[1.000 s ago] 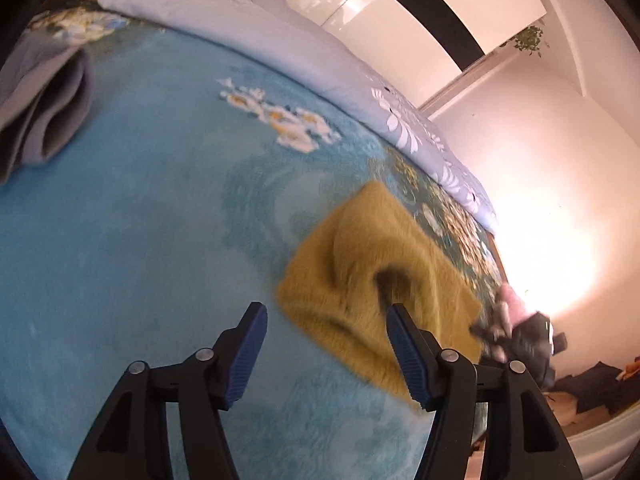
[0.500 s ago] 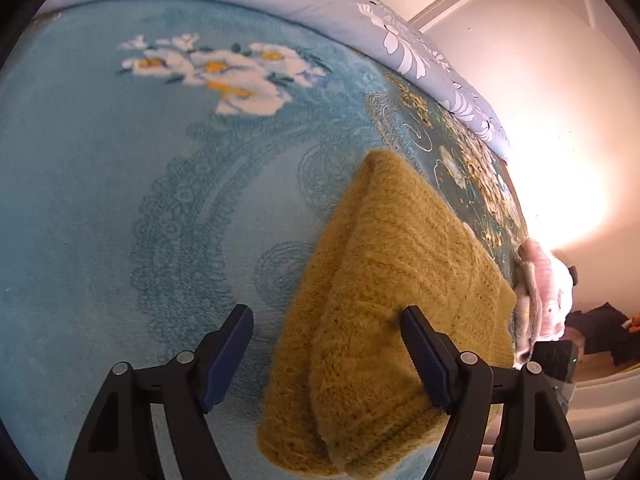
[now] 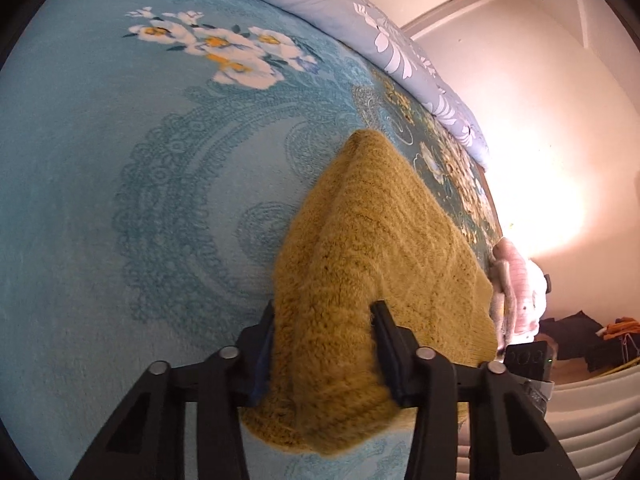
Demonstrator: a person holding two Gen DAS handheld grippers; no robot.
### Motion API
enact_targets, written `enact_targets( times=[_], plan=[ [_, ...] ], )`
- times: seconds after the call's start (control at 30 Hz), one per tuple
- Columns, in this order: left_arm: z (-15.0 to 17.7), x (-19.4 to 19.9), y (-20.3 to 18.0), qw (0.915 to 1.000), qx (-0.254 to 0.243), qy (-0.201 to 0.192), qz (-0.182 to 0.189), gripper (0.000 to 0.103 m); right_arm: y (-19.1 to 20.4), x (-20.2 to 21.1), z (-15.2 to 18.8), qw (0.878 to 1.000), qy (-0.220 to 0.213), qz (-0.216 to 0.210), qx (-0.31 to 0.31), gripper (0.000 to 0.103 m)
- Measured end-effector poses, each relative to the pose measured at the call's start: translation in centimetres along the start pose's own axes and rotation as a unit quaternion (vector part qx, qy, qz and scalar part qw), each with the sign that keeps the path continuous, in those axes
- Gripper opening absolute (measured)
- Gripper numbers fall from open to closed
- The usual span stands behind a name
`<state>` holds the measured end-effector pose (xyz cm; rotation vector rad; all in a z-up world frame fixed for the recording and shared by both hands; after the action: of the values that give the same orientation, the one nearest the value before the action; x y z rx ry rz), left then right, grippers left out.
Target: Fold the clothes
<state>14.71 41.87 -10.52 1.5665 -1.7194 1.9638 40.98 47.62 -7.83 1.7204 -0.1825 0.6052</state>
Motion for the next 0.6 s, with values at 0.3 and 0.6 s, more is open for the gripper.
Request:
enact_targets(
  times=[0.3, 0.6],
  plan=[
    [7.1, 3.7, -1.1, 0.9992, 0.02, -0.03, 0.017, 0.035, 1.4, 1.4, 1.8, 1.0, 0.014, -0.006, 0.017, 0.024],
    [12.8, 4.2, 2.0, 0.9967, 0.06, -0.052, 0.015, 0.036, 0.9, -0.1, 4.2, 0.996, 0.059, 0.042, 0.054, 0.026]
  ],
)
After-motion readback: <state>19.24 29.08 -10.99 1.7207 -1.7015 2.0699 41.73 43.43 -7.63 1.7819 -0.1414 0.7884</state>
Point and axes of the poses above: each gripper's, at about its wrist camera, not at the fingertips, and x roughly against the way its jaws point, y to its left, z to its underside, the point moved 10 cm from there along -x, roughly the way its jaws point, and after that the axes turned 7 degrees about y, right-handed, at the moved point
